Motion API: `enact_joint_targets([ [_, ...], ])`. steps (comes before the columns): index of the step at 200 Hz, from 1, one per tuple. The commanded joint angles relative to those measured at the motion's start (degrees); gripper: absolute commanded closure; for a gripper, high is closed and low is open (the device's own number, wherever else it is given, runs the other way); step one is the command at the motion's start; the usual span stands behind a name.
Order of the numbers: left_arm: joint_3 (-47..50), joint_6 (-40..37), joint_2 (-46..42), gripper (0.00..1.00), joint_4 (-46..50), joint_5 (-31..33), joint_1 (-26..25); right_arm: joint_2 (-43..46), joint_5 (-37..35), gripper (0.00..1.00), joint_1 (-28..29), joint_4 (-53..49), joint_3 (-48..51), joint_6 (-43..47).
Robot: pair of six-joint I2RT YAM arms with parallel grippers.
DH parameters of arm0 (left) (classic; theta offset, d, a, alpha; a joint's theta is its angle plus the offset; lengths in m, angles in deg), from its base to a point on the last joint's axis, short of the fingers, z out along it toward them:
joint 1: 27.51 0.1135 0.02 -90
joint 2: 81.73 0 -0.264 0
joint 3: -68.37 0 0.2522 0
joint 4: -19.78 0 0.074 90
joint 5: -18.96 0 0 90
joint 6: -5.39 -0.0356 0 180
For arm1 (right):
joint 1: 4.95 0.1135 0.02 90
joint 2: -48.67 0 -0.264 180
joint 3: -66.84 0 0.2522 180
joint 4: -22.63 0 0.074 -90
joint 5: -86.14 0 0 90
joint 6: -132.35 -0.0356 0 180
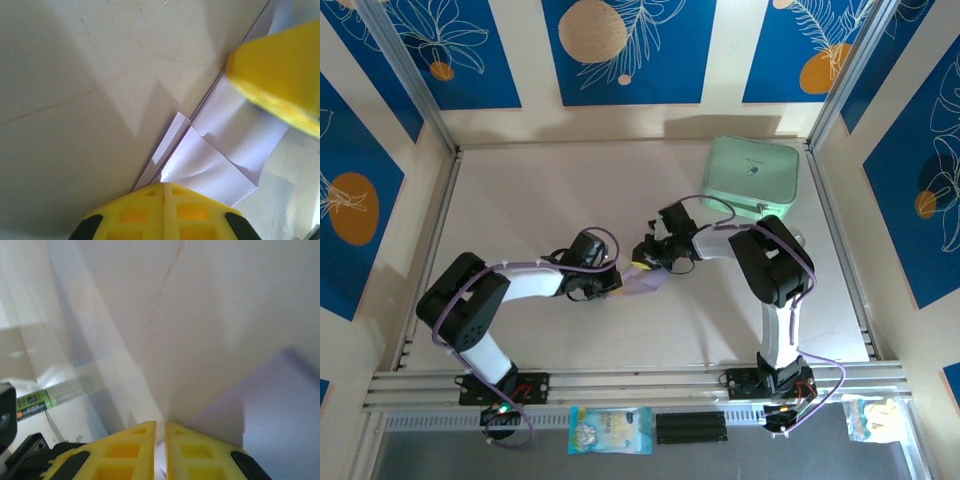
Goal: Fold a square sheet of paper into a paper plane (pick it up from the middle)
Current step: Fold the paper at the center of the table.
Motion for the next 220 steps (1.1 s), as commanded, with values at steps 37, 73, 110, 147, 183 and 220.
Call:
enact_joint_targets([
  [37, -0.27, -0.78, 2.77, 0.98, 6.57, 0.77, -0.23, 1.94, -4.22, 0.82, -6.86, -3.40, -2.05, 2.37],
  [73, -1.79, -0.84, 1.16, 0.92, 4.32, -1.94, -0.30, 13.31, -7.75, 0.71, -7.31, -7.27, 4.52, 0.55],
  [110, -3.41, -0.12, 0.71, 0.88, 3.38, -2.21, -0.29, 23.48, -10.62, 0.64, -4.75, -12.17, 13.42, -7.51],
  [147, -3.68, 3.79, 4.01, 0.88, -1.34, -1.97, -0.25, 28.40, -13.99, 0.61, -0.37, -12.70, 18.20, -15.02],
  [183, -5.05, 5.95, 5.38, 0.88, -2.30, 0.11, -0.34, 27.87, -15.88, 0.61, 1.90, -12.26, 18.33, -17.28],
  [220, -5.19, 10.08, 6.67, 0.90, -2.93, 2.60, -0.45, 24.90, -16.45, 0.64, 3.36, -13.13, 16.68, -20.42],
])
